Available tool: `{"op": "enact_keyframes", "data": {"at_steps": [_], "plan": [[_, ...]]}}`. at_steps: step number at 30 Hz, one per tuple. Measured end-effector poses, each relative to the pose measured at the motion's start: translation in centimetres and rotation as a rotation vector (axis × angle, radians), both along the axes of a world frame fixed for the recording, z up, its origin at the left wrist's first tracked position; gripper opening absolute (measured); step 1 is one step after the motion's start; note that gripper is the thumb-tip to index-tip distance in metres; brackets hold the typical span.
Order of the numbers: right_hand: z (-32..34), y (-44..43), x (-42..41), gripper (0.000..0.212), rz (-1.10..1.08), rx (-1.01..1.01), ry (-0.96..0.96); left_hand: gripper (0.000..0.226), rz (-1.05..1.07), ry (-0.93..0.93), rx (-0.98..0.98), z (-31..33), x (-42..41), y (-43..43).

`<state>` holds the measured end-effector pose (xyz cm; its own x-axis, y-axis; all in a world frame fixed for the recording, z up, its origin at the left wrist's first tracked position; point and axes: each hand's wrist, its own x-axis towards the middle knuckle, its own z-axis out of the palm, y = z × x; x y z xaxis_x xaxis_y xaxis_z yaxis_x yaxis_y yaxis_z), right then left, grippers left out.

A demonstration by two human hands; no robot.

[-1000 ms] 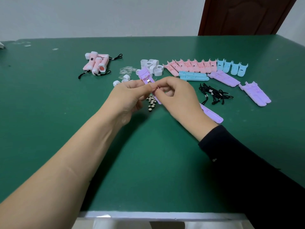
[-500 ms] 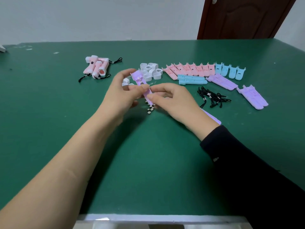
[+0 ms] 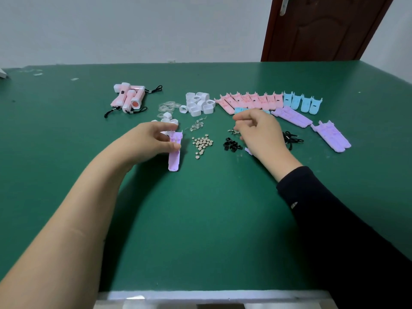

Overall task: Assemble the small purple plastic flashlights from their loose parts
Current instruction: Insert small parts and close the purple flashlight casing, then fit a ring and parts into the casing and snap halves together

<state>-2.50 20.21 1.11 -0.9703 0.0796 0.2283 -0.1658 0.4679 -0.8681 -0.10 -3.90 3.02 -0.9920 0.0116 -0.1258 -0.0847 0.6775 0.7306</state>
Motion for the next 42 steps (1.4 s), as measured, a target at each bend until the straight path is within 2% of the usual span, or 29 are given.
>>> {"op": "enact_keyframes", "data": {"at_steps": [8,12,14,17,21,27,42], "plan": [[-0.4,0.1,-0.2,0.019,0.012,0.031,0.037,0.055,0.010,-0.008,-0.153,0.0,0.3,0.1],[-0.3,0.3,-0.3,0.020,-0.011,0.029,0.041,0.057,0.006,-0.004,-0.156,0.1,0.3,0.1],[-0.1,0.6,-0.5,0.021,-0.050,-0.003,0.057,0.046,0.027,0.019,-0.107,0.3,0.3,-0.1],[0.1,1.2,-0.6,0.024,-0.108,-0.084,0.063,0.018,0.072,0.072,0.001,0.3,0.2,-0.3],[0.2,1.7,-0.7,0.025,-0.149,-0.075,0.056,0.008,0.023,0.079,-0.024,0.0,0.2,0.1],[0.5,2.5,-0.9,0.022,-0.204,-0.086,0.070,0.010,0.017,0.076,-0.074,-0.6,-0.3,0.1],[0.9,6.9,-2.3,0.025,-0.385,-0.176,0.063,0.008,0.085,0.052,0.012,-0.9,-0.2,0.5]]}}
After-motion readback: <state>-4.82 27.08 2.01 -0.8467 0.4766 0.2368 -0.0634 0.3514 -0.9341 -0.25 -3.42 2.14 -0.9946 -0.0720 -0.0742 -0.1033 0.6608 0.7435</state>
